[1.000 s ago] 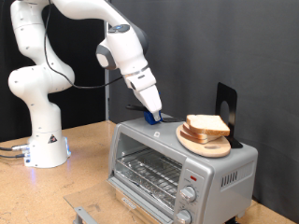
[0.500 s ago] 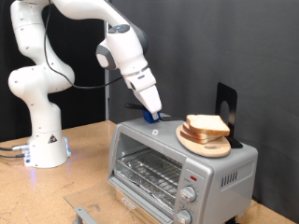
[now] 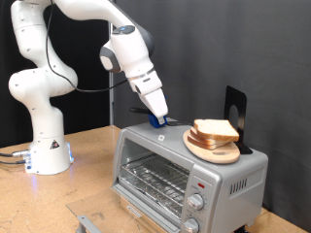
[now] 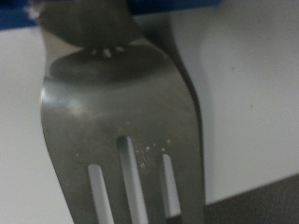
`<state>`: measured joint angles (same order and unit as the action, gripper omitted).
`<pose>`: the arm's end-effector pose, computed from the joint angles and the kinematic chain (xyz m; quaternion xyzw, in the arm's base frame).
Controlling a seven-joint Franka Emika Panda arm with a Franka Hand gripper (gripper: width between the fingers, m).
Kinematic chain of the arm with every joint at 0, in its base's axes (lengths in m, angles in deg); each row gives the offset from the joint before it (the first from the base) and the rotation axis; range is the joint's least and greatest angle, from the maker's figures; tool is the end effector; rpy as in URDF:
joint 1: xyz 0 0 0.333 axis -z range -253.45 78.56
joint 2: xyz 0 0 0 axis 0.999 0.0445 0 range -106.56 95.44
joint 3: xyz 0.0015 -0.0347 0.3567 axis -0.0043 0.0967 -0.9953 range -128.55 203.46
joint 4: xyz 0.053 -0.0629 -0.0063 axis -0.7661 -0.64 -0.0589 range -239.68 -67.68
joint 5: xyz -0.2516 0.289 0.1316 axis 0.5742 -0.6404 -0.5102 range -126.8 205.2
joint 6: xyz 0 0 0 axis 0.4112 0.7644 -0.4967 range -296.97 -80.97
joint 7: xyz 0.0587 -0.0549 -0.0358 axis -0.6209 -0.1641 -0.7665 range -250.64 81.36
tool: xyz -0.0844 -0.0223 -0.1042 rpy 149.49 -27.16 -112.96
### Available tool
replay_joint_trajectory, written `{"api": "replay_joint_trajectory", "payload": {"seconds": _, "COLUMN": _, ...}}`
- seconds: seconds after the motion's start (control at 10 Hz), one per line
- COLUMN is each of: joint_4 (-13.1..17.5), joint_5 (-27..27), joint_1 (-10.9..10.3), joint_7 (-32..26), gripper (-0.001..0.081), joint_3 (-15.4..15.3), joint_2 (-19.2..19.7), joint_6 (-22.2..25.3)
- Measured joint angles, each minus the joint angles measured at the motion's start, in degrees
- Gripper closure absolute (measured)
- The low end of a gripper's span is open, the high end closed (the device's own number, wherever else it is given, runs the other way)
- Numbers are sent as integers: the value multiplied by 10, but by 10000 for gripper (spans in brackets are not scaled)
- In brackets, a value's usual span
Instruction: Make a piece of toast with the oven
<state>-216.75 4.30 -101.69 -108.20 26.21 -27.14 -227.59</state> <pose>0.3754 0.1792 0.3828 -0.9607 -0.1881 -0.1206 0.1649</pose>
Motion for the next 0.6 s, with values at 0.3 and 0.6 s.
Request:
{"api": "replay_joint_trajectory", "payload": {"seconds": 0.3, "joint_4": 9, "joint_5": -16, "joint_1": 1, "joint_7": 0, "gripper": 323, "joint_3": 15, "joint_2": -37, "joint_6": 38}}
{"api": "replay_joint_trajectory", "payload": {"seconds": 0.6, "joint_4": 11, "joint_5": -8, "joint_1": 8, "joint_7": 1, "gripper": 322, "joint_3": 22, "joint_2": -65, "joint_6": 71}}
